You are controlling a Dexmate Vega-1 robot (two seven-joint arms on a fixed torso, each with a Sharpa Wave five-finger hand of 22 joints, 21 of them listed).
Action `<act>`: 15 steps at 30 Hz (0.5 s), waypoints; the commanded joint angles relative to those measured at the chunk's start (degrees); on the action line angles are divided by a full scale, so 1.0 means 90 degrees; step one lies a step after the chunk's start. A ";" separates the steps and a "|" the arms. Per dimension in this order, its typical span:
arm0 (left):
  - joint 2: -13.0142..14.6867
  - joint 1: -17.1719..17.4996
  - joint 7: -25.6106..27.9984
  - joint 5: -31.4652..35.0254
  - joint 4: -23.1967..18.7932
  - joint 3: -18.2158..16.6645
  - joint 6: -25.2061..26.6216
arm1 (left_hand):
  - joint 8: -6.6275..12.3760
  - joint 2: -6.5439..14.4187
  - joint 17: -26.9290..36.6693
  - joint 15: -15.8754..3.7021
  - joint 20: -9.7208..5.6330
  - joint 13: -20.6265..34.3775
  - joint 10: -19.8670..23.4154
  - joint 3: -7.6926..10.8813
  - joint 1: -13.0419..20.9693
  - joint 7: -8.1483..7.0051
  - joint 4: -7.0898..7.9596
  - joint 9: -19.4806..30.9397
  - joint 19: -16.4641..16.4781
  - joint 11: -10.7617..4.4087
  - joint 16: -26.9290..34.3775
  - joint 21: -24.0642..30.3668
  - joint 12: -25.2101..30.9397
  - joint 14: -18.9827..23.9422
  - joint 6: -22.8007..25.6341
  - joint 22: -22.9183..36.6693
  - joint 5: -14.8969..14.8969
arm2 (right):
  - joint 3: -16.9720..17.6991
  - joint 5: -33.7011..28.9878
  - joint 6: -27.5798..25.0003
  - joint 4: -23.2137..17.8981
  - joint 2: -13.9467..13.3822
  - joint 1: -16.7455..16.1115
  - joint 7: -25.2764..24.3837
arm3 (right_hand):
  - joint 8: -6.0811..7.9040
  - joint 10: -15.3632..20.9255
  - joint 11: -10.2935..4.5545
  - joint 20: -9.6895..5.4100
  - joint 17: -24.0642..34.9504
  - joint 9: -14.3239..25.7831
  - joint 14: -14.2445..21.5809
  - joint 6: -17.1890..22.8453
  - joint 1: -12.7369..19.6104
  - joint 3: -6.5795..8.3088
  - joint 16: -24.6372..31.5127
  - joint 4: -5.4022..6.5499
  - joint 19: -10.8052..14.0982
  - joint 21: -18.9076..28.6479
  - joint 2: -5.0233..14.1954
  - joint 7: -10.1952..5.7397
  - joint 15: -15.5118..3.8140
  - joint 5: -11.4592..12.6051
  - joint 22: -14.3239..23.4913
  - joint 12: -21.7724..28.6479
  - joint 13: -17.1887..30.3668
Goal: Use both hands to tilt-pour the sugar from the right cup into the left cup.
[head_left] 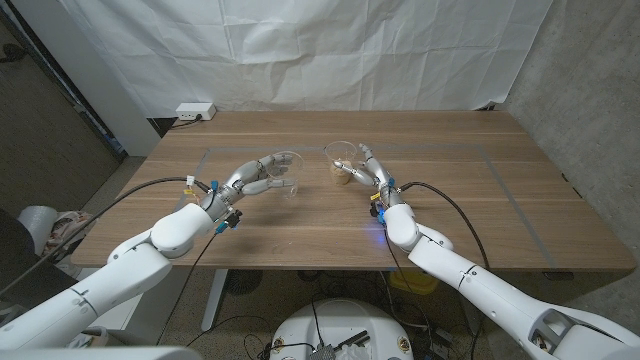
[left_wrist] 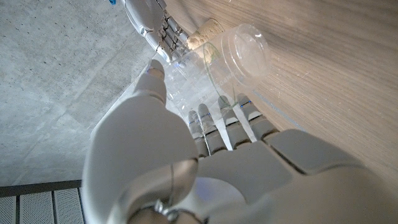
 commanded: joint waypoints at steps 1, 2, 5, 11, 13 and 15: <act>-0.0026 0.0099 0.0019 -0.0084 -0.0027 -0.0154 -0.0086 | 0.0031 0.0042 -0.0004 -0.0538 -0.0035 0.0026 0.0066 -0.0029 0.0042 -0.0002 -0.0017 0.0017 0.0025 0.0021 0.0026 0.0058 -0.0012 -0.0029 0.0063 0.0019 -0.0012 | -0.0212 -0.0339 -0.0333 0.0278 0.0239 0.0193 -0.0190 | 0.0050 0.0000 -0.0042 -0.0059 0.0026 0.0021 -0.0023 -0.0008 0.0150 -0.0042 0.0019 -0.0014 0.0078 0.0042 0.0011 -0.0077 -0.0069 0.0054 0.0008 0.0031 0.0026; -0.0022 0.0107 0.0022 -0.0083 -0.0034 -0.0165 -0.0083 | 0.0028 0.0046 -0.0004 -0.0537 -0.0030 0.0028 0.0051 -0.0031 0.0039 0.0003 -0.0014 0.0017 0.0023 0.0046 0.0027 0.0059 -0.0021 -0.0029 0.0060 0.0020 -0.0012 | -0.0219 -0.0306 -0.0340 0.0297 0.0247 0.0216 -0.0140 | 0.0053 -0.0003 -0.0051 -0.0070 0.0025 0.0021 -0.0024 -0.0010 0.0187 -0.0050 0.0017 -0.0020 0.0085 0.0040 0.0018 -0.0094 -0.0088 0.0064 0.0007 0.0031 0.0026; -0.0024 0.0127 0.0027 -0.0085 -0.0045 -0.0189 -0.0084 | 0.0032 0.0045 -0.0005 -0.0552 -0.0038 0.0032 0.0063 -0.0038 0.0036 -0.0001 -0.0013 0.0018 0.0024 0.0024 0.0028 0.0063 -0.0023 -0.0027 0.0075 0.0020 -0.0013 | -0.0275 -0.0386 -0.0360 0.0452 0.0349 0.0277 -0.0287 | 0.0056 -0.0014 -0.0083 -0.0098 0.0024 0.0022 -0.0026 -0.0017 0.0250 -0.0065 0.0014 -0.0028 0.0100 0.0039 0.0027 -0.0127 -0.0116 0.0080 0.0007 0.0028 0.0027; -0.0018 0.0175 0.0035 -0.0090 -0.0074 -0.0244 -0.0086 | 0.0032 0.0053 -0.0007 -0.0546 -0.0040 0.0038 0.0065 -0.0046 0.0032 -0.0005 -0.0009 0.0019 0.0021 0.0028 0.0031 0.0067 -0.0033 -0.0024 0.0082 0.0021 -0.0013 | -0.0360 -0.0330 -0.0366 0.0838 0.0551 0.0459 -0.0323 | 0.0064 -0.0023 -0.0132 -0.0159 0.0023 0.0023 -0.0028 -0.0024 0.0395 -0.0090 0.0009 -0.0042 0.0122 0.0032 0.0050 -0.0175 -0.0170 0.0118 0.0007 0.0027 0.0028; -0.0017 0.0188 0.0035 -0.0091 -0.0080 -0.0253 -0.0075 | 0.0023 0.0070 -0.0003 -0.0525 -0.0018 0.0041 0.0062 -0.0047 0.0021 0.0023 0.0002 0.0020 0.0008 0.0044 0.0030 0.0064 -0.0038 -0.0032 0.0064 0.0021 -0.0013 | -0.0364 -0.0169 -0.0244 0.0993 0.0583 0.0539 -0.0139 | 0.0064 -0.0038 -0.0148 -0.0166 0.0022 0.0024 -0.0011 -0.0035 0.0463 -0.0102 0.0014 -0.0047 0.0160 0.0040 0.0057 -0.0200 -0.0193 0.0137 0.0007 0.0022 0.0028; -0.0023 0.0194 0.0030 -0.0101 -0.0075 -0.0258 -0.0068 | 0.0019 0.0075 -0.0003 -0.0522 -0.0015 0.0043 0.0065 -0.0050 0.0017 0.0018 0.0005 0.0020 0.0004 0.0041 0.0031 0.0064 -0.0040 -0.0034 0.0058 0.0021 -0.0012 | -0.0386 -0.0189 -0.0269 0.0996 0.0587 0.0553 -0.0175 | 0.0045 -0.0102 -0.0161 -0.0091 0.0021 0.0024 -0.0016 -0.0102 0.0560 -0.0122 0.0009 -0.0051 0.0189 0.0042 0.0061 -0.0207 -0.0188 0.0163 0.0007 0.0000 0.0029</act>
